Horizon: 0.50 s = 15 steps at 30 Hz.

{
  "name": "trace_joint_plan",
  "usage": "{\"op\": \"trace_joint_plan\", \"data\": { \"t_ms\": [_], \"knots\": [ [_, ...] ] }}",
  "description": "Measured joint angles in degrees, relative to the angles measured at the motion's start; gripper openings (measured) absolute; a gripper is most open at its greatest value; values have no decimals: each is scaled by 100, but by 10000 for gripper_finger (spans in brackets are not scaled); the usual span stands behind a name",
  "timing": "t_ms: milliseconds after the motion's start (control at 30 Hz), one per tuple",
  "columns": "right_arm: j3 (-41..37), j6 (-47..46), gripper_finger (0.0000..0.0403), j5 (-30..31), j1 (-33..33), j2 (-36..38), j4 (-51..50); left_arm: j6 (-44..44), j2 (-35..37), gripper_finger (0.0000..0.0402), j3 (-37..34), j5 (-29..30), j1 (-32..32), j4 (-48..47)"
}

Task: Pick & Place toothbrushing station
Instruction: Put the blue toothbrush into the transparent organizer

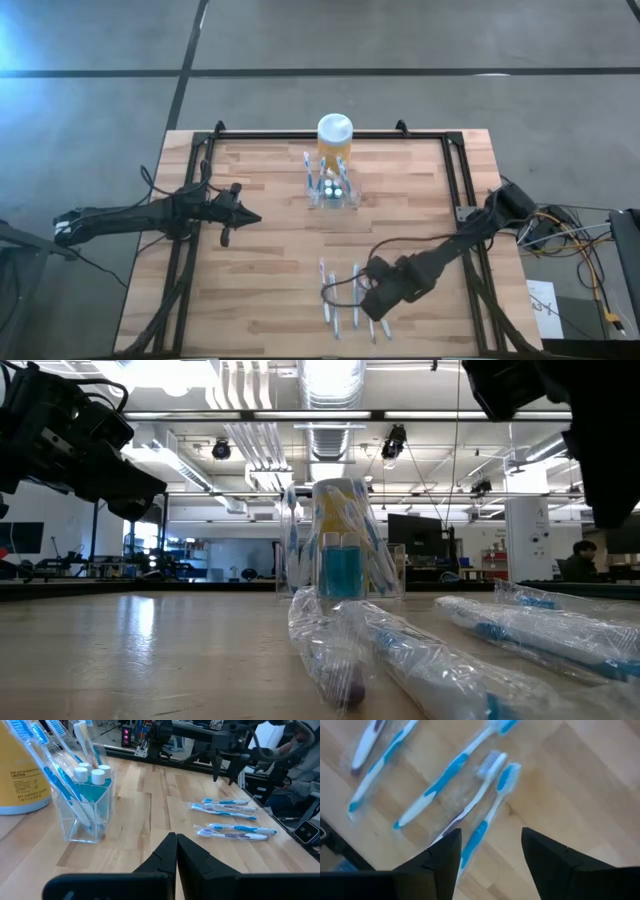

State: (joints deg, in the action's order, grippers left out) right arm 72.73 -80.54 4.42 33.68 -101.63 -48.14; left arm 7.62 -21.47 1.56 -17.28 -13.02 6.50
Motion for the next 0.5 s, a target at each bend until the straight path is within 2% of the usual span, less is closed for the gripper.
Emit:
{"op": "trace_joint_plan", "data": {
  "t_ms": [200,433,500],
  "knots": [
    [713,104,205,-63,101,-684,-280,-4,0,12,0,0,0,-2],
    [834,-40,205,-696,138,-1202,-691,-8,-2,12,0,-2,-2,-6],
    [795,-44,206,-705,160,-1280,-704,-9,0,12,0,-1,-1,-3]
  ]
}}
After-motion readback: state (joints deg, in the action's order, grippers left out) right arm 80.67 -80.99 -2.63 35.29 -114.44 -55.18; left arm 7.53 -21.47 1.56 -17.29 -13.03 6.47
